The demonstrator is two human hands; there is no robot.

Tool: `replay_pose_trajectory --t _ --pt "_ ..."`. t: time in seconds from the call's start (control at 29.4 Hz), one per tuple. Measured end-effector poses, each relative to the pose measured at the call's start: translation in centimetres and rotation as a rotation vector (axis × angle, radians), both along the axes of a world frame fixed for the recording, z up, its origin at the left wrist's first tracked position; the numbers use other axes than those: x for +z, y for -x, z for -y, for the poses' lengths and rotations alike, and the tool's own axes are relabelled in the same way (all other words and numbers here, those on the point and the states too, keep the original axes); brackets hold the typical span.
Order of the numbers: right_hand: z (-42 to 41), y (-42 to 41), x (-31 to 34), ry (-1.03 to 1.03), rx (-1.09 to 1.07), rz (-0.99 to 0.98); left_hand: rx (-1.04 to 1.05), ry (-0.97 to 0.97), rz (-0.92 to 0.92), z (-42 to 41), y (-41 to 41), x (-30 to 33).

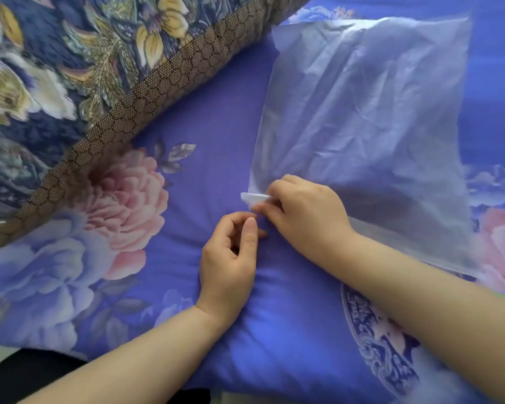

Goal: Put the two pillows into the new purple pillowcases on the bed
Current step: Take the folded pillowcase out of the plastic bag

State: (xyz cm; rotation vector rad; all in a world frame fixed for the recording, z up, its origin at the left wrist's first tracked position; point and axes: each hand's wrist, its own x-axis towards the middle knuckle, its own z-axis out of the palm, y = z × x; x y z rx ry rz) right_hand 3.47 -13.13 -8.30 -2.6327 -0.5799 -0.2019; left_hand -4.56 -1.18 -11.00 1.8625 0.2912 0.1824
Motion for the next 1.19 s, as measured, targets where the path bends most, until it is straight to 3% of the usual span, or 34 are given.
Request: replay_pose_trajectory --t 0.1,0.37,0.54,0.71,0.85,0.99,1.19 --pt "-0.9 1.0 1.8 0.024 0.027 -0.231 0.039 0.09 0.035 -0.1 0.2 1.2" --pt "-1.2 5.6 5.8 -0.09 0.028 -0.498 0.039 0.199 0.07 -1.3 1.4 1.1" --pt "-1.2 8.0 5.9 -0.256 -0.06 -0.505 -0.02 0.267 0.005 -1.6 2.8 2.7" --pt "-1.4 9.1 4.9 -0.425 -0.154 -0.469 -0.056 0.115 -0.02 -2.5 3.8 5.2" --pt "-2.0 9.7 4.4 -0.369 -0.184 -0.323 -0.086 -0.063 -0.09 -3.8 3.4 6.0" --pt "-2.2 9.0 4.5 -0.188 -0.201 -0.193 -0.1 -0.035 -0.095 -4.1 3.1 5.9" --pt "-1.6 7.3 5.8 -0.192 -0.122 -0.332 -0.09 0.092 -0.058 -3.4 2.7 6.1"
